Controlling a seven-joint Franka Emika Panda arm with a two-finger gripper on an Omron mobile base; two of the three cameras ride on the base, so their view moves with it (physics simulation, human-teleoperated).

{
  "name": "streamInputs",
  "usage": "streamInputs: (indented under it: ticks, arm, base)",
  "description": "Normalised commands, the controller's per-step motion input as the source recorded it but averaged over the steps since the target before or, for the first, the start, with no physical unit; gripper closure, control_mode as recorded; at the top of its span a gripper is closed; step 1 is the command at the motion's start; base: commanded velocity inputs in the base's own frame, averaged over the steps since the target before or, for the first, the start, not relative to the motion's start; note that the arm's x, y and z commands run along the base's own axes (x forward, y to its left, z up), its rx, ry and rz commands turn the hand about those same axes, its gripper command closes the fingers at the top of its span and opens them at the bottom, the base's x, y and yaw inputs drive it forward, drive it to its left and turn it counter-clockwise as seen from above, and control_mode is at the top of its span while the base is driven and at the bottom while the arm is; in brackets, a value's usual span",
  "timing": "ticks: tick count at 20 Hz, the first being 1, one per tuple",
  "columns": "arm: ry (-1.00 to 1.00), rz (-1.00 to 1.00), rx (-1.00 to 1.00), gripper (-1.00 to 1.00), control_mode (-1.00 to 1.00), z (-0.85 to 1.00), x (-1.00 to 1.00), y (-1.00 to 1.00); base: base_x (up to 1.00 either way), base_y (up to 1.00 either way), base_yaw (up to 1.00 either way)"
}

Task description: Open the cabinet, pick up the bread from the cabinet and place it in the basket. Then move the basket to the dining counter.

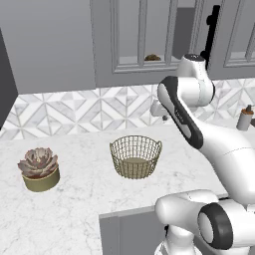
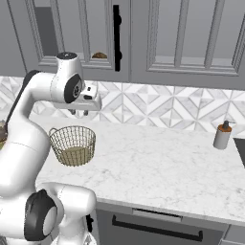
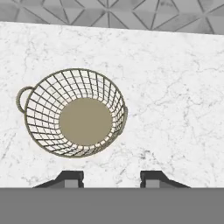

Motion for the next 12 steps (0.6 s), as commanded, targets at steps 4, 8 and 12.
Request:
streamInputs:
  ticks: [4,8,12]
  arm:
    - [-0.10,0.00,0.00,-1.00,-1.00,0.04,-0.21,-0.05]
    - [-0.38,0.00,0.00,-1.00,-1.00,0.30,-0.60,-0.29]
    - [-0.42,0.00,0.00,-1.00,-1.00,0.45,-0.45,-0.32]
  base:
    - [0.00,0.00,0.00]
    - [0.00,0.00,0.00]
    - [0.00,0.00,0.00]
